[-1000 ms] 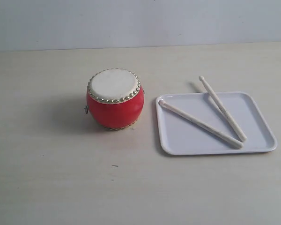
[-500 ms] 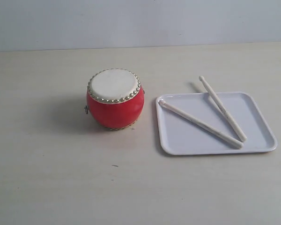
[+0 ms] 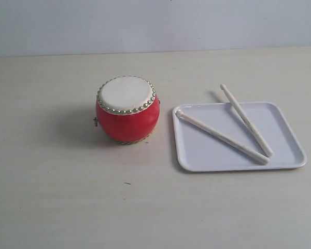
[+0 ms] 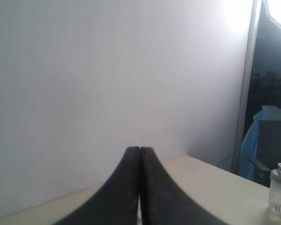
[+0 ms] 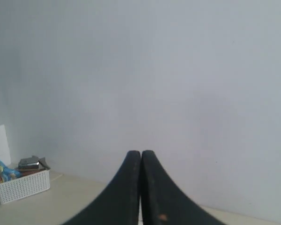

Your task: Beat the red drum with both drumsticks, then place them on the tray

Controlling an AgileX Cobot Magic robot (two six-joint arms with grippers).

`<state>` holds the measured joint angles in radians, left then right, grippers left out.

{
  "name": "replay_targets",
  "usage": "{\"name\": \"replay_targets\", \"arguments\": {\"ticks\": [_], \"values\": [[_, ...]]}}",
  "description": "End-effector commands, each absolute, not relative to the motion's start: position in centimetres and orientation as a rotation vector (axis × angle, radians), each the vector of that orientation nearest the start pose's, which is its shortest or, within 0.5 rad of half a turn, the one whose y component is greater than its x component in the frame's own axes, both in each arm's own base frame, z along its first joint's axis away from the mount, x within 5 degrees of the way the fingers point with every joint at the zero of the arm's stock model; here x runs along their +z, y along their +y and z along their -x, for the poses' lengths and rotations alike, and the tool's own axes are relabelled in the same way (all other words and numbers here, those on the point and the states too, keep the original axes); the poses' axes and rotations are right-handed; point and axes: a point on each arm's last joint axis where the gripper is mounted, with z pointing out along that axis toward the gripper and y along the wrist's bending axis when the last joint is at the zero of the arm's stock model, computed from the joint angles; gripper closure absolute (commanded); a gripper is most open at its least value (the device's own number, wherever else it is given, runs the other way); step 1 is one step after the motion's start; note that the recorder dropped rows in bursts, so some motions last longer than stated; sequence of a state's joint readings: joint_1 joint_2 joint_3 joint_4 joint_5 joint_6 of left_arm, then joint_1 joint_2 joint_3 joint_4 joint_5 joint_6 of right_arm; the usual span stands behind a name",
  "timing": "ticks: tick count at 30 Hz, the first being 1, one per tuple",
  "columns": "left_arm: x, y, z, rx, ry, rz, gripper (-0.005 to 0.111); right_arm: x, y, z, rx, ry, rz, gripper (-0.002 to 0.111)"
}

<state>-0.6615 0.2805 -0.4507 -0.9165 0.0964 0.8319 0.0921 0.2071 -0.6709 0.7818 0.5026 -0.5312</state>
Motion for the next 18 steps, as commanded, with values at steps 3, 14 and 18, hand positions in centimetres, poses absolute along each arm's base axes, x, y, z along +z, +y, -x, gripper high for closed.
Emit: {"name": "replay_targets", "arguments": {"ticks": [3, 14, 18], "values": [[30.0, -4.0, -4.3, -0.702, 1.374, -0.414, 0.107, 34.6, 2.8, -0.4, 0.457, 1.347, 0.183, 0.108], [24.2, -3.6, -4.6, -0.69, 1.458, -0.348, 0.107, 26.7, 2.4, -3.6, 0.416, 1.477, 0.097, 0.108], [22.9, -3.6, -4.8, -0.68, 1.49, -0.339, 0.107, 24.8, 2.4, -4.3, 0.459, 1.493, 0.045, 0.108]]}}
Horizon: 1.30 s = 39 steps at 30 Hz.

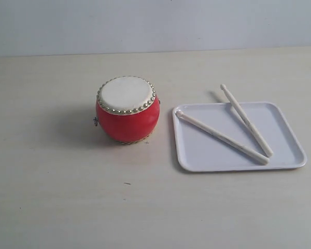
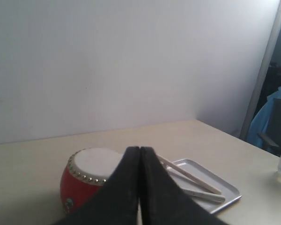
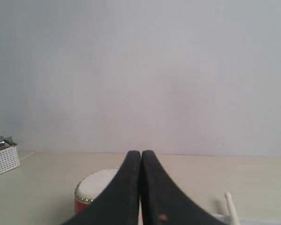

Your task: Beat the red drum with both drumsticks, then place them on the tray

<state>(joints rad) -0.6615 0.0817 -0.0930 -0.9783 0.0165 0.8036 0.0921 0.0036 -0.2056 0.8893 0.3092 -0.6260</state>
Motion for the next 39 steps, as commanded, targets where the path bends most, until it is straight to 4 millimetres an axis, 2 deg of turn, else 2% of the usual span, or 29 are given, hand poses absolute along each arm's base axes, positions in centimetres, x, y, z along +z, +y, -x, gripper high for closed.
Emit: {"name": "replay_targets", "arguments": {"ticks": [1, 7, 11, 39], "values": [[22.6, -3.6, -4.9, -0.68, 1.499, -0.336, 0.107, 24.3, 2.4, -4.5, 0.47, 1.503, 0.039, 0.108], [21.0, -3.8, -5.0, -0.668, 1.548, -0.353, 0.107, 22.0, 2.3, -5.0, 0.431, 1.548, 0.036, 0.108], [20.8, -3.9, -4.9, -0.682, 1.56, -0.374, 0.107, 20.6, 2.2, -5.3, 0.419, 1.585, 0.016, 0.108], [20.7, -4.0, -4.8, -0.683, 1.565, -0.394, 0.107, 20.3, 2.7, -5.2, 0.455, 1.617, 0.065, 0.108]]}}
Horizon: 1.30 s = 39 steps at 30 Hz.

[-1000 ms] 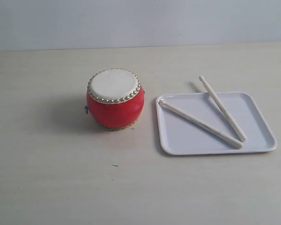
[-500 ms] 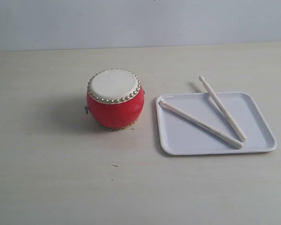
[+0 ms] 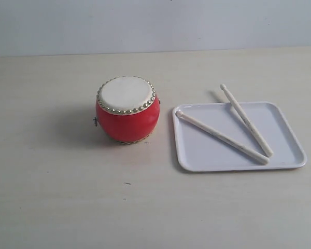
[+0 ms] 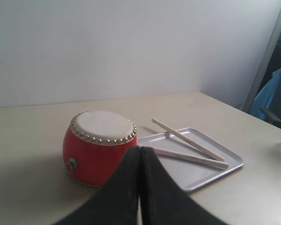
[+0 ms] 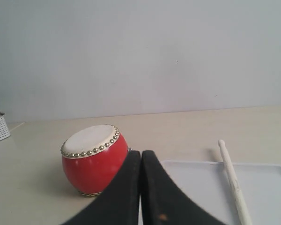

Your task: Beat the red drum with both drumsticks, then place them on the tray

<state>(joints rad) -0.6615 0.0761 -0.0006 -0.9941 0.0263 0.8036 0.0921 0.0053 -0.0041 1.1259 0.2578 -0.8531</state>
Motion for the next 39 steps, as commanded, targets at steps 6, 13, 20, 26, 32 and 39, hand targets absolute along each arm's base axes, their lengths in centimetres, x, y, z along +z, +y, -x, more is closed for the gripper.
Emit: {"name": "replay_targets", "arguments": {"ticks": [6, 13, 20, 26, 32, 39], "values": [[20.75, -4.01, -4.8, -0.681, 1.564, -0.396, 0.107, 20.27, 2.66, -5.15, 0.455, 1.617, 0.065, 0.108], [20.75, -4.01, -4.8, -0.682, 1.565, -0.395, 0.107, 20.27, 2.66, -5.15, 0.455, 1.617, 0.065, 0.108], [20.74, -4.01, -4.8, -0.657, 1.556, -0.419, 0.107, 20.27, 2.66, -5.15, 0.455, 1.617, 0.065, 0.108], [20.75, -4.02, -4.8, -0.694, 1.569, -0.384, 0.107, 20.27, 2.66, -5.15, 0.455, 1.617, 0.065, 0.108], [20.64, -4.08, -4.74, -0.702, 1.581, -0.391, 0.107, 20.27, 2.66, -5.15, 0.455, 1.617, 0.065, 0.108], [20.5, -3.93, -4.87, -0.707, 1.607, -0.35, 0.107, 20.27, 2.66, -5.15, 0.455, 1.617, 0.065, 0.108]]}}
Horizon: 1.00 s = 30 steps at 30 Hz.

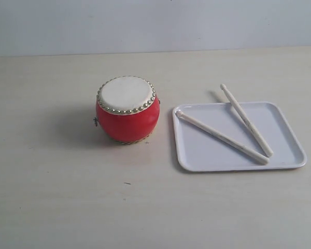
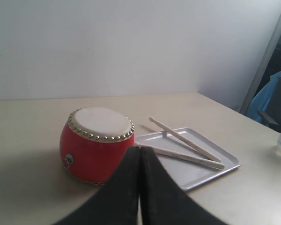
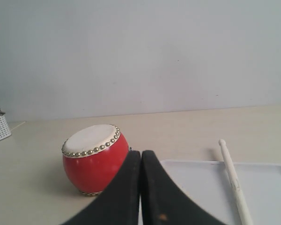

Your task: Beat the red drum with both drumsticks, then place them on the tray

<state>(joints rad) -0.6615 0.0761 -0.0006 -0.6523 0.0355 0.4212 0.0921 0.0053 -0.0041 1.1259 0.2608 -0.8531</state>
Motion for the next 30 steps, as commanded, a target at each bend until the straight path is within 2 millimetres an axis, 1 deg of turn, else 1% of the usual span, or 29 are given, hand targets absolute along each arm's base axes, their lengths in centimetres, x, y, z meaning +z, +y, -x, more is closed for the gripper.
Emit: {"name": "replay_targets", "arguments": {"ticks": [1, 13, 15, 17, 19, 20, 23, 30], "values": [[20.5, -3.92, -4.87, -0.724, 1.613, -0.332, 0.107, 20.27, 2.66, -5.15, 0.455, 1.617, 0.065, 0.108], [20.5, -3.92, -4.87, -0.705, 1.607, -0.352, 0.107, 20.27, 2.66, -5.15, 0.455, 1.617, 0.065, 0.108], [20.47, -3.94, -4.85, -0.724, 1.616, -0.337, 0.107, 20.27, 2.66, -5.15, 0.455, 1.617, 0.065, 0.108], [20.43, -4.03, -4.78, -0.717, 1.615, -0.364, 0.107, 20.27, 2.66, -5.15, 0.455, 1.617, 0.065, 0.108], [20.49, -4.21, -4.63, -0.71, 1.594, -0.411, 0.107, 20.27, 2.66, -5.15, 0.455, 1.617, 0.065, 0.108], [20.61, -4.28, -4.57, -0.747, 1.591, -0.391, 0.107, 20.27, 2.66, -5.15, 0.455, 1.617, 0.065, 0.108], [20.94, -4.43, -4.44, -0.726, 1.535, -0.446, 0.107, 20.27, 2.66, -5.15, 0.455, 1.617, 0.065, 0.108], [21.0, -4.46, -4.4, -0.745, 1.533, -0.435, 0.107, 20.27, 2.66, -5.15, 0.455, 1.617, 0.065, 0.108]]}}
